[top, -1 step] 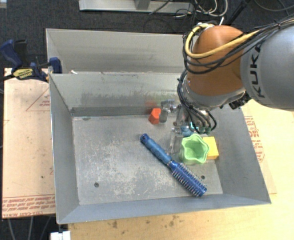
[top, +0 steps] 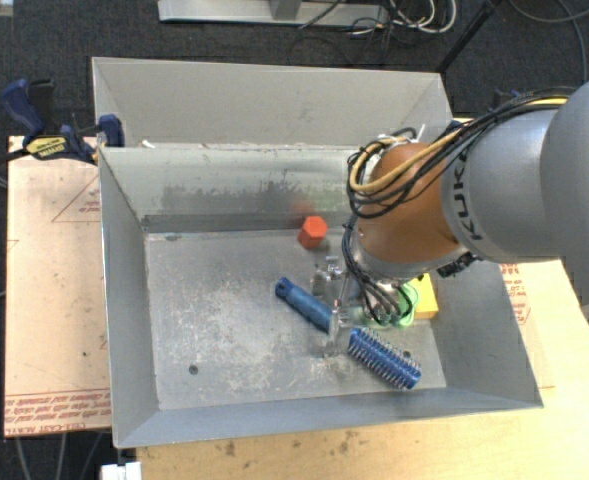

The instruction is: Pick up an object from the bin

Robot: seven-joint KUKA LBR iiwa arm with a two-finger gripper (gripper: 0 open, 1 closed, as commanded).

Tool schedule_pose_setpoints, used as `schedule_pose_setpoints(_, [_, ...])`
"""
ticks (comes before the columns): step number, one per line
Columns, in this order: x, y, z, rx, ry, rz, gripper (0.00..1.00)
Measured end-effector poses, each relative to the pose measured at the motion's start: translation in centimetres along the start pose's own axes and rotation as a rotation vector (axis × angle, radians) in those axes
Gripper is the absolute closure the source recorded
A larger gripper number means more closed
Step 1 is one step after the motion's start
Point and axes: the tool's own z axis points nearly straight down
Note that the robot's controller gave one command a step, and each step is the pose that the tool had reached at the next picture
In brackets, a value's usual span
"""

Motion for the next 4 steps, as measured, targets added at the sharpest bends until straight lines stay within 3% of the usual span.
schedule_pose_setpoints(1, [4.5, -1.7, 1.0, 0.000, -0.002, 0.070, 0.00])
schedule_pose_setpoints(2, [4.4, -1.6, 0.9, -0.001, -0.006, 0.069, 1.00])
schedule_pose_setpoints(3, [2.9, 0.2, -9.5, -0.001, -0.015, 0.072, 1.00])
schedule_pose_setpoints(4, [-0.5, -0.3, -21.8, -0.001, -0.018, 0.060, 1.00])
